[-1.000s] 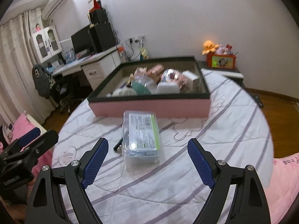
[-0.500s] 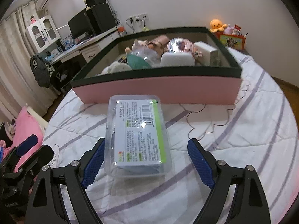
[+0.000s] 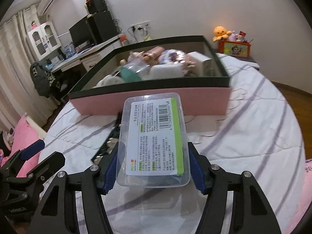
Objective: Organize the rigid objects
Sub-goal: 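Grasp the clear plastic case with the right gripper while the left grasps the black hair clip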
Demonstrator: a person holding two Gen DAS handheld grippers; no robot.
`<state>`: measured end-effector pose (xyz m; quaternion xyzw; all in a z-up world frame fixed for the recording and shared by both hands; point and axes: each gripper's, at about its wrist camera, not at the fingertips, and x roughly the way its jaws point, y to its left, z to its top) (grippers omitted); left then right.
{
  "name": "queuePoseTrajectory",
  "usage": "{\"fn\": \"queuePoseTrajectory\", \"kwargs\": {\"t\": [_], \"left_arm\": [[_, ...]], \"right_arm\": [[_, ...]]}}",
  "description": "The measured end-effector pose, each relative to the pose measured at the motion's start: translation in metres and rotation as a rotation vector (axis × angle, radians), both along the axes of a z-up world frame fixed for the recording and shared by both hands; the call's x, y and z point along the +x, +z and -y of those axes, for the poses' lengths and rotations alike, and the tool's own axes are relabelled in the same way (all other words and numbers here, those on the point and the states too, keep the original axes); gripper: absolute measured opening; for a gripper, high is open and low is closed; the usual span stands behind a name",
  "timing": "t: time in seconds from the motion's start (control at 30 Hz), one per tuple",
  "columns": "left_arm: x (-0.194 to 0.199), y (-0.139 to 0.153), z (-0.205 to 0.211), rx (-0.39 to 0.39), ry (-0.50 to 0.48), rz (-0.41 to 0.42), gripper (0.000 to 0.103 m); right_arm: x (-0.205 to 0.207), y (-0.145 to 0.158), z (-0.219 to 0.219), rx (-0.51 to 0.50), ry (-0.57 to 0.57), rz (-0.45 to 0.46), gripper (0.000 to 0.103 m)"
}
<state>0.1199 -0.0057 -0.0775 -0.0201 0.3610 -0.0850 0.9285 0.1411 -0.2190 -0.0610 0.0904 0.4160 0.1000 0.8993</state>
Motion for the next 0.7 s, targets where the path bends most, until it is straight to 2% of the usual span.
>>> {"fn": "queuePoseTrajectory", "kwargs": {"t": [0.2, 0.4, 0.43, 0.47, 0.5, 0.57, 0.6, 0.63, 0.67, 0.7], "left_arm": [[0.025, -0.013, 0.028, 0.045, -0.044, -0.042, 0.103], [0.064, -0.027, 0.056, 0.143, -0.07, -0.138, 0.102], [0.069, -0.03, 0.06, 0.154, -0.086, -0.154, 0.099], [0.072, -0.033, 0.065, 0.159, -0.108, -0.171, 0.089], [0.073, -0.032, 0.068, 0.161, -0.125, -0.168, 0.085], [0.07, -0.031, 0.073, 0.164, -0.165, -0.145, 0.054], [0.069, -0.03, 0.075, 0.157, -0.184, -0.141, 0.048], [0.067, -0.029, 0.075, 0.153, -0.199, -0.137, 0.031], [0.065, -0.029, 0.075, 0.14, -0.214, -0.137, 0.018], [0.063, -0.027, 0.073, 0.125, -0.218, -0.137, 0.018]], "right_arm": [[0.002, -0.004, 0.02, 0.009, -0.044, -0.012, 0.064], [0.003, -0.007, 0.03, 0.031, -0.057, -0.013, 0.064], [0.002, -0.007, 0.032, 0.033, -0.058, -0.012, 0.064], [0.002, -0.008, 0.032, 0.036, -0.059, -0.012, 0.064], [0.003, -0.008, 0.034, 0.04, -0.06, -0.012, 0.064], [0.003, -0.008, 0.034, 0.049, -0.064, -0.013, 0.064], [0.003, -0.008, 0.035, 0.051, -0.065, -0.012, 0.064], [0.002, -0.008, 0.036, 0.05, -0.066, -0.011, 0.064], [0.001, -0.007, 0.036, 0.051, -0.065, -0.01, 0.064], [0.0, -0.006, 0.036, 0.051, -0.065, -0.01, 0.064]]}}
